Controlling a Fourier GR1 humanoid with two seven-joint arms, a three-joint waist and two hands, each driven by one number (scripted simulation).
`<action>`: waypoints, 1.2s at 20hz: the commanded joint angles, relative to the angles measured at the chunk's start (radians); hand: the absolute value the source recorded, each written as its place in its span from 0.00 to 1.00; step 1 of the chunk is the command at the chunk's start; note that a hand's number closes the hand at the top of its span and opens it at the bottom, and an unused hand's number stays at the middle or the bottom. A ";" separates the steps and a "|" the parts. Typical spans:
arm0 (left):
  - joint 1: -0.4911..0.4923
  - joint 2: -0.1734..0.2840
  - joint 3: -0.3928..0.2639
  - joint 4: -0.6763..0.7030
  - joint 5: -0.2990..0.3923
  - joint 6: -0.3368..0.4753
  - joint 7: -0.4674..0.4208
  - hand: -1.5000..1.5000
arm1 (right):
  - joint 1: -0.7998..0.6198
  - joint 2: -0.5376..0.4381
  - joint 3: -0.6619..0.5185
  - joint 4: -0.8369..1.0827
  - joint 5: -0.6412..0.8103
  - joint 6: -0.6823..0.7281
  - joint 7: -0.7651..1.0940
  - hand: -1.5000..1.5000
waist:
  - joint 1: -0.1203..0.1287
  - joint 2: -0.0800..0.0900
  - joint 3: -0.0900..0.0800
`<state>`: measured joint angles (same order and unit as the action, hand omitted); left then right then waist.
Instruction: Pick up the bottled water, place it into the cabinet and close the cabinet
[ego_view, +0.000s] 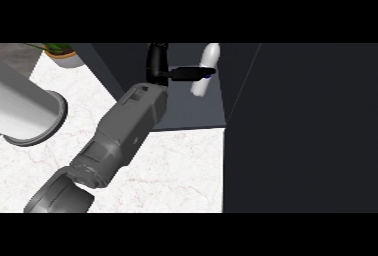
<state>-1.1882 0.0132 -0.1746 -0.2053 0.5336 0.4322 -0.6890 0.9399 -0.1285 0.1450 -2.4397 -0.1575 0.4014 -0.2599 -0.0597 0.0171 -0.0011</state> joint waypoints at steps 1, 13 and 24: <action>0.018 -0.013 -0.006 -0.039 -0.005 -0.036 0.025 0.00 | 0.022 0.004 -0.025 -0.053 -0.071 -0.006 0.031 0.00 | 0.031 -0.015 0.001; 0.297 -0.013 -0.174 -0.393 0.100 -0.099 0.075 0.00 | 0.009 0.014 0.012 -0.115 -0.056 -0.053 0.114 0.00 | 0.057 -0.029 0.001; 0.633 0.010 -0.351 -0.878 0.089 -0.116 0.099 0.00 | 0.083 0.015 0.049 -0.120 0.005 -0.050 0.072 0.00 | 0.069 -0.030 0.001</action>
<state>-0.6703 0.0077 -0.4764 -0.9150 0.6425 0.3131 -0.6002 0.9679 -0.0858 0.2290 -2.4581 -0.1264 0.3463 -0.2141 0.0025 -0.0107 -0.0005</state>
